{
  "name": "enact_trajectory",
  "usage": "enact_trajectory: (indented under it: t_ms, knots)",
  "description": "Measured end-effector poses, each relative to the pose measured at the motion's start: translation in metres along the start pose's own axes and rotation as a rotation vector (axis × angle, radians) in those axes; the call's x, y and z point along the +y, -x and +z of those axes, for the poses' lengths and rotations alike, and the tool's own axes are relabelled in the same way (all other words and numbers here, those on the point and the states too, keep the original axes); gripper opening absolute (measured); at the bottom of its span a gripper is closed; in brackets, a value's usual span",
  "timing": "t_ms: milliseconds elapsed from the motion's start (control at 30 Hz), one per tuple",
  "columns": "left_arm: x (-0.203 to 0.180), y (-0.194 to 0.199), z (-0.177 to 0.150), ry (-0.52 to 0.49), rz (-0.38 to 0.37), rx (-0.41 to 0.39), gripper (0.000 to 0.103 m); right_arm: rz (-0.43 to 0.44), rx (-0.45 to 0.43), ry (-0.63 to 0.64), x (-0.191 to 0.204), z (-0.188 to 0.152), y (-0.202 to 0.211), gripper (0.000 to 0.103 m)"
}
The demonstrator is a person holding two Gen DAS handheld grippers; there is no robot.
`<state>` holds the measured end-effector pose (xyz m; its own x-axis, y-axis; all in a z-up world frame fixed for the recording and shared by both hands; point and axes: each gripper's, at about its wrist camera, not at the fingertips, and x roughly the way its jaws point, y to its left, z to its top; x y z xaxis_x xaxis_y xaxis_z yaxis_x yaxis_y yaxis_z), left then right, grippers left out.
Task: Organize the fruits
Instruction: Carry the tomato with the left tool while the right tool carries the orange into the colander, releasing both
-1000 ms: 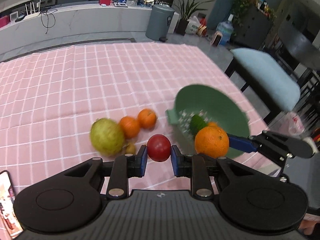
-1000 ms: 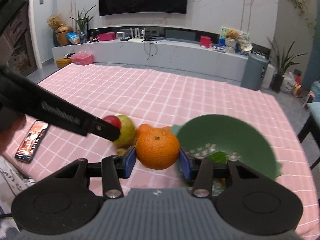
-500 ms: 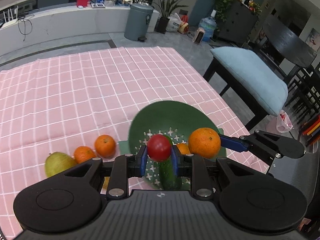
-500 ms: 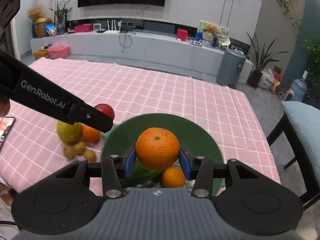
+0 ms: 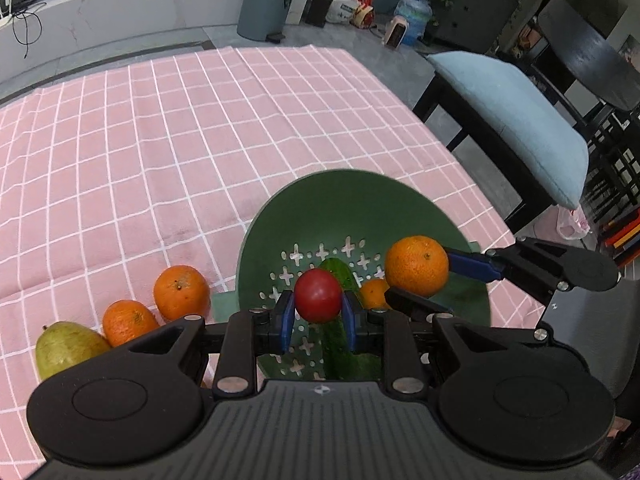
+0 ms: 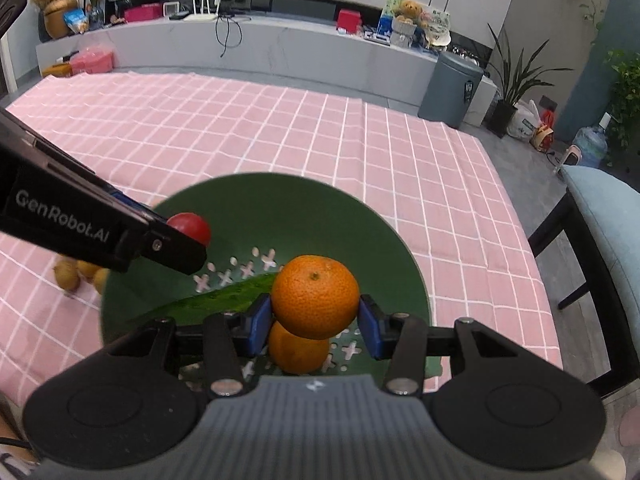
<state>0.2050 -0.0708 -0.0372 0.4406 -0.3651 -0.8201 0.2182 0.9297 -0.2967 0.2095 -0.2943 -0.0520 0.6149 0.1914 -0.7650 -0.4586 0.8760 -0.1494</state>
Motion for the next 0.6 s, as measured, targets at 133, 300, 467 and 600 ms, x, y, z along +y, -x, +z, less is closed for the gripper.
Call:
enact_trajectory:
  t_ms: [133, 300, 467, 600]
  knots:
    - [0.003, -0.012, 0.002, -0.004, -0.001, 0.022, 0.028, -0.014, 0.027, -0.003, -0.003, 0.002, -0.014, 0.044]
    - [0.006, -0.022, 0.005, -0.003, 0.006, 0.029, 0.028, -0.025, 0.057, -0.001, -0.007, -0.002, -0.026, 0.044]
    - [0.001, -0.029, 0.008, -0.024, 0.017, 0.037, 0.028, -0.023, 0.062, -0.006, -0.008, -0.001, -0.03, 0.044]
    - [-0.003, -0.033, 0.009, -0.035, 0.016, 0.042, 0.028, -0.021, 0.066, -0.013, -0.01, 0.001, -0.031, 0.044]
